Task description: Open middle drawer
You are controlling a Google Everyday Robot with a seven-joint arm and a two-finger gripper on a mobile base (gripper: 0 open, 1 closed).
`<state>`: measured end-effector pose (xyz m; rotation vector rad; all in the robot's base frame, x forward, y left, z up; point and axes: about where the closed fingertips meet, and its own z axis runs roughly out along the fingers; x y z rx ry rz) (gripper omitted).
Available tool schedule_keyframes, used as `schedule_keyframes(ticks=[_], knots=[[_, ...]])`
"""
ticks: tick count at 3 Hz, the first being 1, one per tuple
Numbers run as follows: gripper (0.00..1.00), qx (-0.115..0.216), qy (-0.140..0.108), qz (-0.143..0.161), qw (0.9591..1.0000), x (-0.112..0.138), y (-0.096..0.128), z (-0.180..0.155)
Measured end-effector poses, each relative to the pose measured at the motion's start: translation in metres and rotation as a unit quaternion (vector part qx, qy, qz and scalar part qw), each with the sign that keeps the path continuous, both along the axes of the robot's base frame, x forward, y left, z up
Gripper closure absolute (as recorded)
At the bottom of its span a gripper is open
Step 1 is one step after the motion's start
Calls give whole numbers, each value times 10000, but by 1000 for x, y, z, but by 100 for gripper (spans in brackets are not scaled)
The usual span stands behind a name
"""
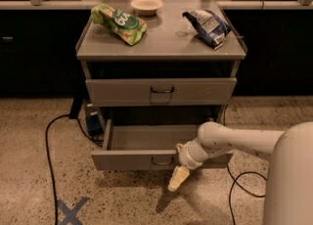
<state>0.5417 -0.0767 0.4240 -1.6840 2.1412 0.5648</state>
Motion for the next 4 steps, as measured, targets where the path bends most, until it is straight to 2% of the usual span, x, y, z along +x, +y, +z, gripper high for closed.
schedule_keyframes(ticks=[1,3,4], knots=[[0,46,434,126,9990,-5,4,-8],[0,77,380,158,9991,-12,6,-9],[0,175,369,237,9989,-39,4,-5]])
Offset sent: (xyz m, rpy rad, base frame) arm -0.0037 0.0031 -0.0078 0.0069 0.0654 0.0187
